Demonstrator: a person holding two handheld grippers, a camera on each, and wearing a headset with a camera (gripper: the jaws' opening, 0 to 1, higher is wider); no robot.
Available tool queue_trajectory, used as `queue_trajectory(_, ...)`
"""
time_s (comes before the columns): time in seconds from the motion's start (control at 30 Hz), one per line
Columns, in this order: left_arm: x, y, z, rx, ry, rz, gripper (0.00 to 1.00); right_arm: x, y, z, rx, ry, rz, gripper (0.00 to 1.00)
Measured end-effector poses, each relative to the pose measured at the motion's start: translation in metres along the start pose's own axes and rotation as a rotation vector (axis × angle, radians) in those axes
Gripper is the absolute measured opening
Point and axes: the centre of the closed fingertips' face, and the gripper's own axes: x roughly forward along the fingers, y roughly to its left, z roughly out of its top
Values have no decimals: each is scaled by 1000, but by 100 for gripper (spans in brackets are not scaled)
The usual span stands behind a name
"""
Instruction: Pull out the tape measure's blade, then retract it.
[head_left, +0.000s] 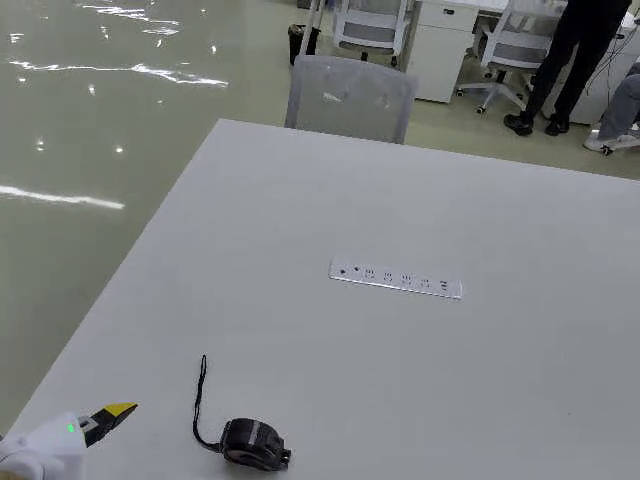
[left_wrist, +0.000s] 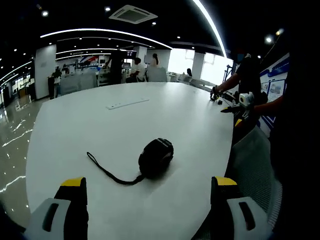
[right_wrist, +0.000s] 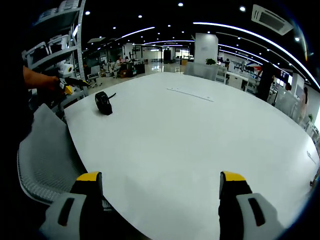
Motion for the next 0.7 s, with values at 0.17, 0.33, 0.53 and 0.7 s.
queue_trajectory(0.17,13,-8,13,129,-1,-56,100,5,4,-3,-15,31,49,97)
queue_trajectory(0.33,28,-6,17,206,55,-102,99,16,12,5,-27,40,89,98)
queue_trajectory(0.53,48,-5,26,307,141,-156,98,33,21,7,-38,80,155,96)
queue_trajectory(0.7,68,-11,39,403,179,-224,95,54,30,6,-60,99,202,94)
